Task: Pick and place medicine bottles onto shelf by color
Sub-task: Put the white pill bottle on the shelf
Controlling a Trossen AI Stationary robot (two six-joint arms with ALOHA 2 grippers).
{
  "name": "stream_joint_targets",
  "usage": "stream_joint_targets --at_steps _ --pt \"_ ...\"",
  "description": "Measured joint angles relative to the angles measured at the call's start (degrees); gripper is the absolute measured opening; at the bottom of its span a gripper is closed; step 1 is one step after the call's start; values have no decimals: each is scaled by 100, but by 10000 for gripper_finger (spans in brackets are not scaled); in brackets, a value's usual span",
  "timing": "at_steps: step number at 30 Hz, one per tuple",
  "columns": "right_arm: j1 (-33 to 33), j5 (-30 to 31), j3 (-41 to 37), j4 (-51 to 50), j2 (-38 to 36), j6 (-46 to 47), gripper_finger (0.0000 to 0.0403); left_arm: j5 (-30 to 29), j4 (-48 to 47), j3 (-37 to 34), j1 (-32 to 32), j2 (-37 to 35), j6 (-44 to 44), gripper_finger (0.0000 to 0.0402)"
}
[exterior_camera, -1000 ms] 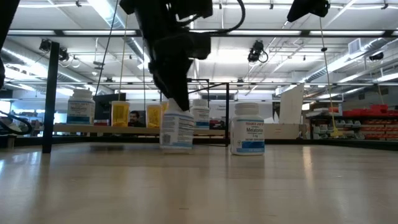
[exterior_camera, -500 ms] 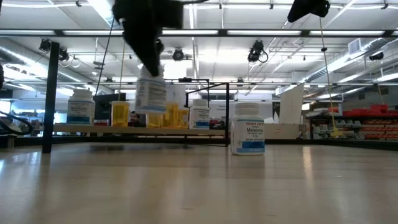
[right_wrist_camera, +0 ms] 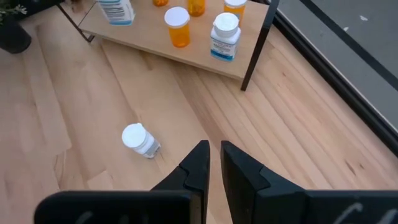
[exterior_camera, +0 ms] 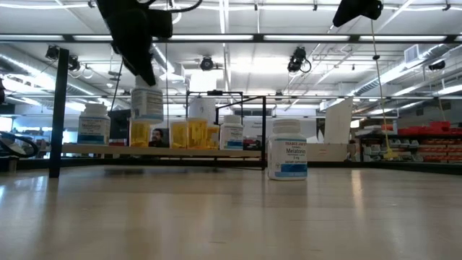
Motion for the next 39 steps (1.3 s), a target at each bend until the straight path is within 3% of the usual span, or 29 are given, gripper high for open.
stream_joint_targets --at_steps 8,14,27,39 --pt "1 50 0 0 0 49 47 -23 470 0 539 484 338 192" --pt "2 50 0 0 0 140 47 323 394 0 715 908 555 200" --pt "4 50 0 0 0 132 47 310 381 2 829 988 679 199" --pt "3 52 0 0 -1 128 47 284 362 2 817 988 619 252"
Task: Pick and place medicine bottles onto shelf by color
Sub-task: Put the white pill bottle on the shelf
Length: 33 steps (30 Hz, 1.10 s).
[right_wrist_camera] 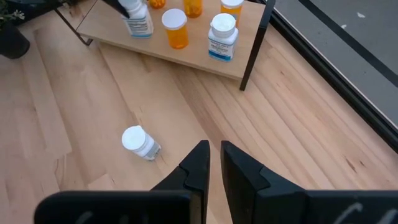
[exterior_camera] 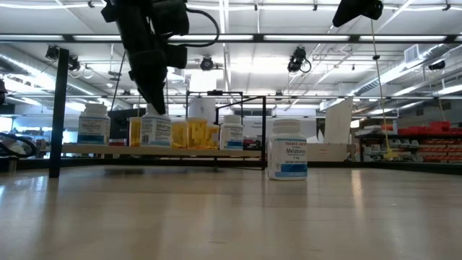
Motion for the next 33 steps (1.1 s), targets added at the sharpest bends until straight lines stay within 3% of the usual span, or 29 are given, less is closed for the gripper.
stream_joint_targets --at_steps 13,23,33 --pt "1 1 0 -2 0 -1 47 -251 -180 68 -70 -303 -255 256" --pt "1 3 -1 -2 -1 3 47 -284 -160 918 -268 -297 -405 252" --pt "4 66 39 -84 1 140 47 -277 1691 1235 -1015 -182 -678 250"
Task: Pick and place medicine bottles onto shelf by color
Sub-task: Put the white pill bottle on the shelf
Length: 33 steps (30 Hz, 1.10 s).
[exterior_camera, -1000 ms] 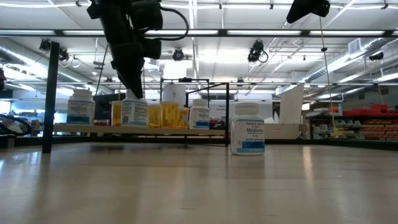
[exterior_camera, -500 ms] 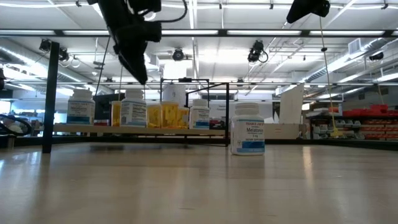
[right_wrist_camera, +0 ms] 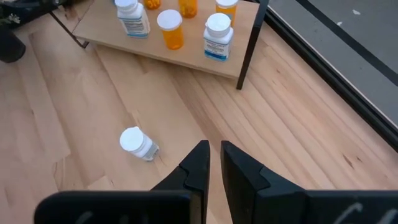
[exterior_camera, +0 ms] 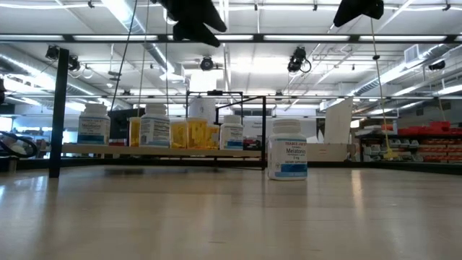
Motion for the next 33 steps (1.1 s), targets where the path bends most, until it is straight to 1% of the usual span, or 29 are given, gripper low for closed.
stream_joint_targets --at_steps 5,8,11,15,22,25,29,33 --pt "0 -2 173 -214 -24 73 47 41 375 -14 -233 516 -306 254" --pt "4 -12 256 -341 -107 121 47 109 849 17 -413 903 -464 259" --pt "24 -59 293 -494 -231 268 47 119 1324 142 -590 1246 -431 265" --pt "139 -76 295 -710 -400 436 47 121 1620 365 -759 1708 -174 278" --pt "400 -87 294 -964 -530 679 47 241 1607 903 -802 2571 -153 310" --pt "540 -88 294 -1121 -535 842 47 258 1475 1093 -814 2831 -173 329" --pt "745 -91 294 -1308 -546 1006 47 323 1181 1259 -822 3072 -169 356" --pt "877 -40 294 -1327 -562 1021 47 469 1096 1262 -820 3194 -141 375"
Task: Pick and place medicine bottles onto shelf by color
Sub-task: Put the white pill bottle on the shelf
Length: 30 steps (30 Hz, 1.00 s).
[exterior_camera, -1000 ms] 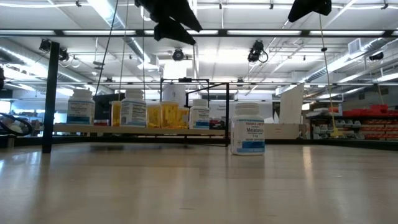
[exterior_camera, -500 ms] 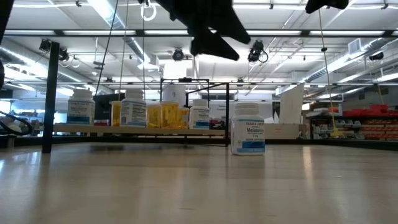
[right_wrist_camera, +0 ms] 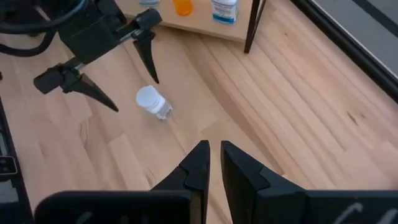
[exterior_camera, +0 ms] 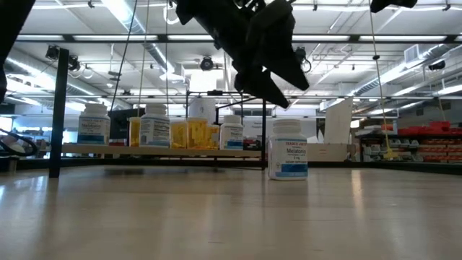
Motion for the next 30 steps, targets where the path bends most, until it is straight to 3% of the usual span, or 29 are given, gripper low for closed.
stream_joint_targets --at_steps 16,30 --pt "26 210 -2 -25 7 94 47 -119 -160 -1 -2 396 65 379" --pt "26 210 -2 -30 7 257 47 -212 -133 1 -2 442 197 349"
